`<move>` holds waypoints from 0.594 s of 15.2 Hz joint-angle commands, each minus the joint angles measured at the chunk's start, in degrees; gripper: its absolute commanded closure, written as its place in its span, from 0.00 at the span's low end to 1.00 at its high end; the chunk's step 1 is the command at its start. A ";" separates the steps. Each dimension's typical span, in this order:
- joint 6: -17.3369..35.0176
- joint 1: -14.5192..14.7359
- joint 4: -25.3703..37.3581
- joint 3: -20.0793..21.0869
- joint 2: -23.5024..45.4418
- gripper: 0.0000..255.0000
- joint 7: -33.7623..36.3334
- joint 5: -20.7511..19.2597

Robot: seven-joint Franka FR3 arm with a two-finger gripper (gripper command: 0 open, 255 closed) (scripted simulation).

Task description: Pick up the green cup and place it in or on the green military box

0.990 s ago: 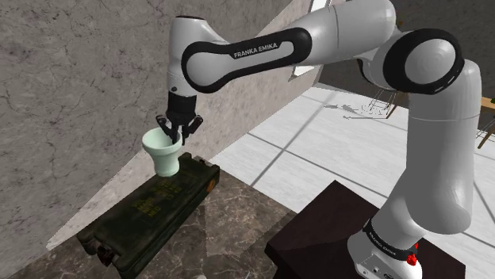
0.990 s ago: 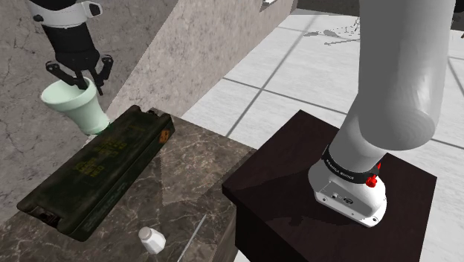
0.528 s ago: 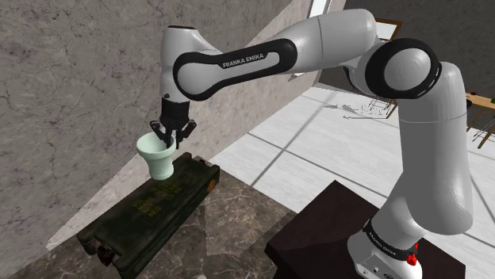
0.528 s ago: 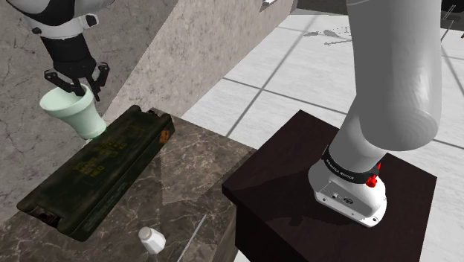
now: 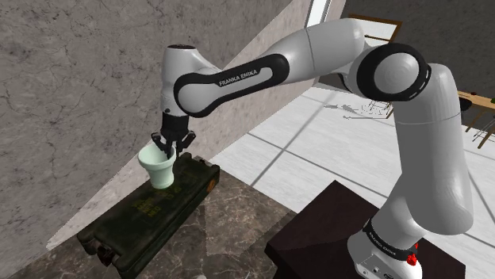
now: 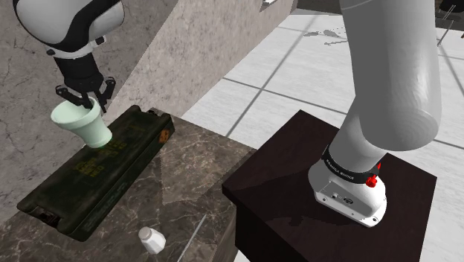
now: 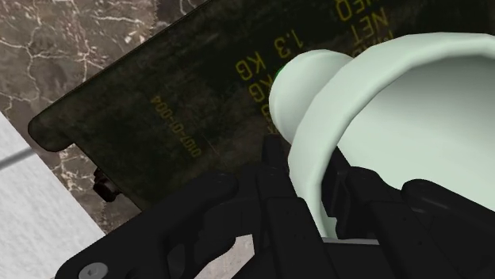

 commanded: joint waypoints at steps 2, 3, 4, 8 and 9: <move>1.94 0.00 -1.28 -0.21 0.63 1.00 0.10 -0.30; 2.53 0.05 -1.54 -0.30 0.97 1.00 0.15 -0.43; 3.11 0.10 -1.80 -0.40 1.31 1.00 0.20 -0.56; 5.22 0.30 -2.62 -0.77 2.65 1.00 0.38 -1.07; 5.22 0.31 -2.60 -0.77 2.66 1.00 0.38 -1.07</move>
